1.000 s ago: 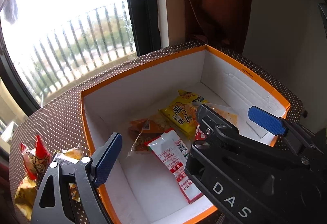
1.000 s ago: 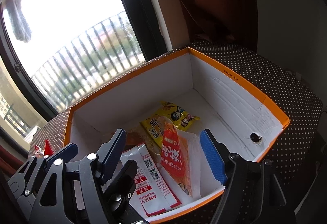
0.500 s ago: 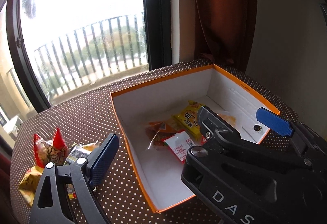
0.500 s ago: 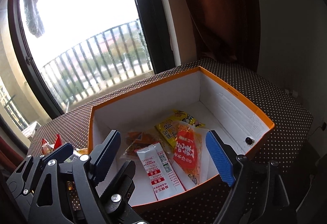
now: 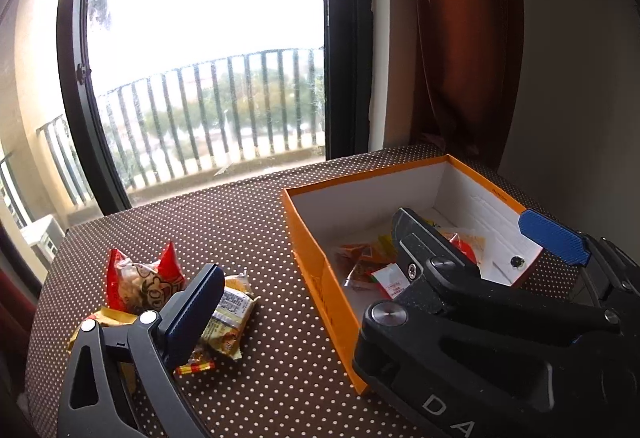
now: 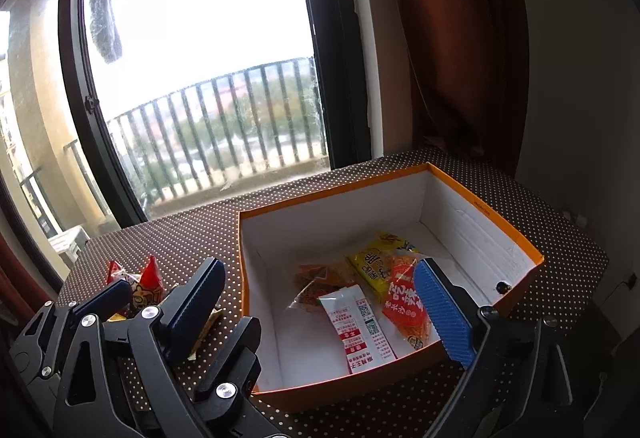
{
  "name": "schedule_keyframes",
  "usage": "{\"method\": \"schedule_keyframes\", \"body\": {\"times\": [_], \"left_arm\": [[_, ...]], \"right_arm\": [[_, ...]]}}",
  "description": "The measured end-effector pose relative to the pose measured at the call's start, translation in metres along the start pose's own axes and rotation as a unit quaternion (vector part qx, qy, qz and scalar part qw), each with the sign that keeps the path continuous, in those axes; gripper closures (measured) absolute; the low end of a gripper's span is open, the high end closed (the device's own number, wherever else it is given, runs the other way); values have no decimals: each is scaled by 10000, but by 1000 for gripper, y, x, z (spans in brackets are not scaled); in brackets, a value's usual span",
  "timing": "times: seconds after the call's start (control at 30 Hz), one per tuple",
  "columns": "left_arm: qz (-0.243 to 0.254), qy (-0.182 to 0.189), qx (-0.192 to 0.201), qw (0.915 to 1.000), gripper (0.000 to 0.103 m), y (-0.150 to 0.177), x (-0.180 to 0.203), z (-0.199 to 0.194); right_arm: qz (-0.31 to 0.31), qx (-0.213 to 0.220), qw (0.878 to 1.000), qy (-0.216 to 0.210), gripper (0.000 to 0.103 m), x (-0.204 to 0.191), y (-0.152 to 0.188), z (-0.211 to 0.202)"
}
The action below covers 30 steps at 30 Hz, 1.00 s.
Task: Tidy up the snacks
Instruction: 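Move both open grippers from the box back to the snack pile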
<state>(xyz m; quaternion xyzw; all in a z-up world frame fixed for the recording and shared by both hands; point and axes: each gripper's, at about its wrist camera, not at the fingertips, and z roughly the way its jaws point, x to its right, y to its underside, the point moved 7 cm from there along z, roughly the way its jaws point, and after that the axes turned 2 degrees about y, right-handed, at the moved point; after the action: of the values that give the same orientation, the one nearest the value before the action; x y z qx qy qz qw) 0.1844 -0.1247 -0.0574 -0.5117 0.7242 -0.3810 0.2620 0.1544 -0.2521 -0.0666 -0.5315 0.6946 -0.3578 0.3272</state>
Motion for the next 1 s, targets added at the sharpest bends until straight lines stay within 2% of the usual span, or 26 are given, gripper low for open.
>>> {"method": "schedule_keyframes", "body": {"times": [0.2, 0.47, 0.67, 0.77, 0.9, 1.0], "left_arm": [[-149, -164, 150, 9996, 1, 5, -22, -20], [-234, -467, 343, 9980, 1, 15, -46, -41], [-425, -561, 408, 9967, 1, 29, -67, -47], [-549, -626, 367, 9959, 1, 37, -78, -48], [-703, -785, 289, 9940, 1, 48, -96, -47], [-786, -942, 261, 9921, 1, 57, -108, -44]], "right_arm": [[-204, 75, 9997, -138, 2, -25, 1, -11], [-413, 165, 9970, -632, 1, -58, 9, -18], [-604, 343, 9952, -690, 1, -79, 16, -19], [-656, 325, 9940, -807, 1, -91, 23, -15], [-648, 91, 9904, -1221, 1, -108, 34, -3], [-740, 75, 9891, -1268, 1, -120, 43, 3]]}}
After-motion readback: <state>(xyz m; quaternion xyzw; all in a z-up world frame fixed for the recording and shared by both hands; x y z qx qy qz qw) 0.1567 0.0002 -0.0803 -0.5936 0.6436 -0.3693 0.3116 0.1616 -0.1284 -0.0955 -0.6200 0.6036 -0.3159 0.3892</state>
